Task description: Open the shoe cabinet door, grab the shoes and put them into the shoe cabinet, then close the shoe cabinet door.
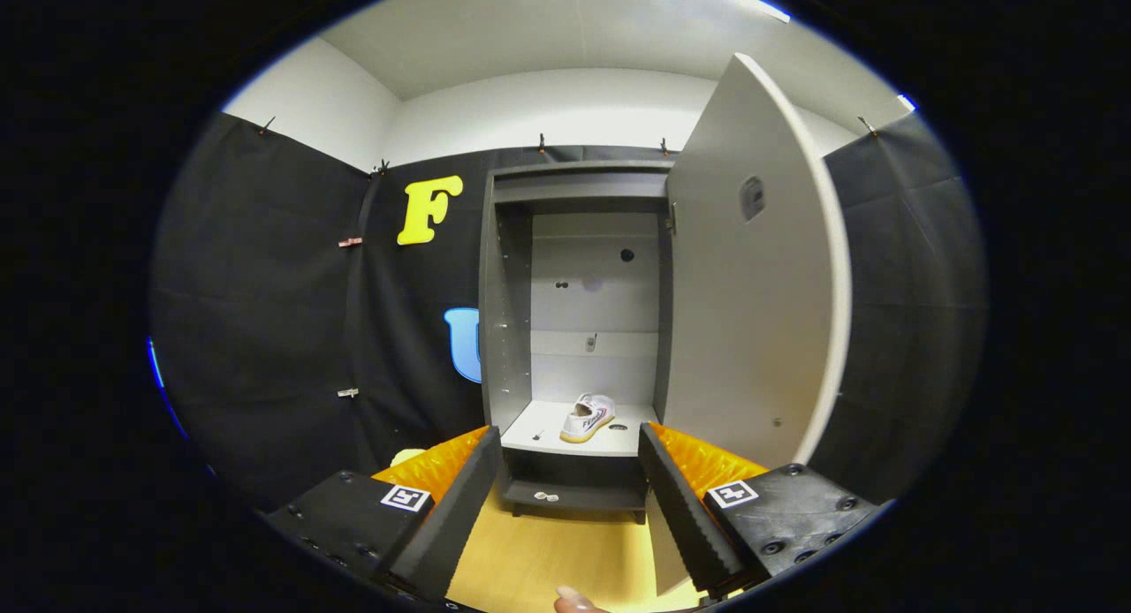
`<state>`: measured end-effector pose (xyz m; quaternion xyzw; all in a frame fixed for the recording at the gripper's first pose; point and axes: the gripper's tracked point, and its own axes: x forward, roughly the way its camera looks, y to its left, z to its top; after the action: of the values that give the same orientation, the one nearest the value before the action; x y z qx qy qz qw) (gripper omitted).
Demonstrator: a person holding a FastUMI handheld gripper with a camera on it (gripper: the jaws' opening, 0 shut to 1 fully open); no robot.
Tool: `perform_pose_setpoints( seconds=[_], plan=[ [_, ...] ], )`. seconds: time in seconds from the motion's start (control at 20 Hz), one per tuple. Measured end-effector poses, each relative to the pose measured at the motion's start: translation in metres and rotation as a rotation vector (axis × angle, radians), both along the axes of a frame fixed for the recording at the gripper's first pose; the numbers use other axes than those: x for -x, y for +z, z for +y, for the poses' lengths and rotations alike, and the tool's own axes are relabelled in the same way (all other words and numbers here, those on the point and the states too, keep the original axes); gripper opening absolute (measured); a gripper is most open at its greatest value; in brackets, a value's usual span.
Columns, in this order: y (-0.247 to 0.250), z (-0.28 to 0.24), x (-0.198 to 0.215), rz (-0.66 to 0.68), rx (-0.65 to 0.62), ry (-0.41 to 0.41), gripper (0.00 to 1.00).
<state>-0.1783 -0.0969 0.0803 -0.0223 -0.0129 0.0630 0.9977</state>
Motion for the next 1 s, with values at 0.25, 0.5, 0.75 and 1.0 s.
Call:
perform_pose_setpoints(
  seconds=[0.25, 0.5, 0.75, 1.0],
  plan=[
    [0.009, -0.07, 0.027, -0.04, 0.008, -0.091, 0.98],
    [0.006, -0.147, 0.033, -0.024, -0.004, -0.231, 0.98],
    [-0.027, -0.2, 0.004, -0.017, -0.024, -0.336, 0.98],
    [-0.047, -0.231, -0.032, 0.024, -0.045, -0.346, 0.98]
  ],
)
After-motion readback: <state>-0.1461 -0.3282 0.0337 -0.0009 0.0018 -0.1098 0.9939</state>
